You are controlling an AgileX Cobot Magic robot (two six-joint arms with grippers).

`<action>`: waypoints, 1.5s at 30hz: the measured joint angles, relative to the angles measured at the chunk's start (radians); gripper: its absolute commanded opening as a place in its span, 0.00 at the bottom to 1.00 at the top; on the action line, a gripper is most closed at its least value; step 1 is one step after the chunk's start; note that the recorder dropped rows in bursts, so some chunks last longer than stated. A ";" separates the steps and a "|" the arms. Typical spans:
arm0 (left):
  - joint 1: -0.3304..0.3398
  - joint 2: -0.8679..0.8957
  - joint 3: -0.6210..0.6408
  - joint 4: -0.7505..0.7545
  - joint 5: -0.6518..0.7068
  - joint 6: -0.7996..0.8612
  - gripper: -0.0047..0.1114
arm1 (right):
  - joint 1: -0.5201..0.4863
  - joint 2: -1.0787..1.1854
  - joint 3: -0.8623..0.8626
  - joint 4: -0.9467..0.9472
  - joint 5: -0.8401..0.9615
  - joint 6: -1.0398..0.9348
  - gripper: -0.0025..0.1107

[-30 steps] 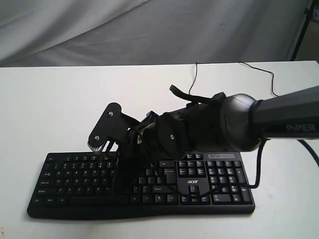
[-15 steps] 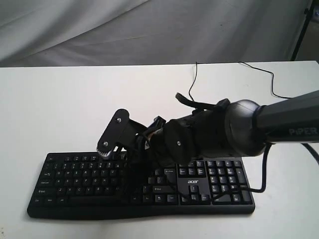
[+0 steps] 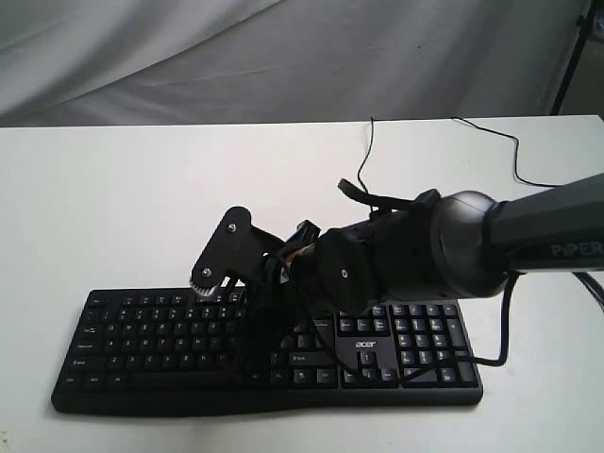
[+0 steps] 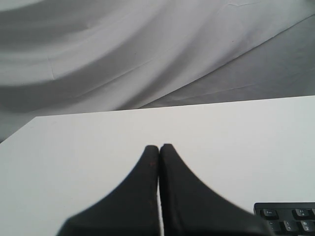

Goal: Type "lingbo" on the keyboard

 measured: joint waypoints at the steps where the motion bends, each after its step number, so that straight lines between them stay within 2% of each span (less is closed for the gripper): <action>1: 0.000 0.000 0.000 0.000 0.000 0.000 0.05 | 0.000 0.000 0.000 0.000 0.000 0.000 0.02; 45: 0.000 0.000 0.000 0.000 0.000 0.000 0.05 | 0.011 -0.011 0.002 -0.002 0.012 0.012 0.02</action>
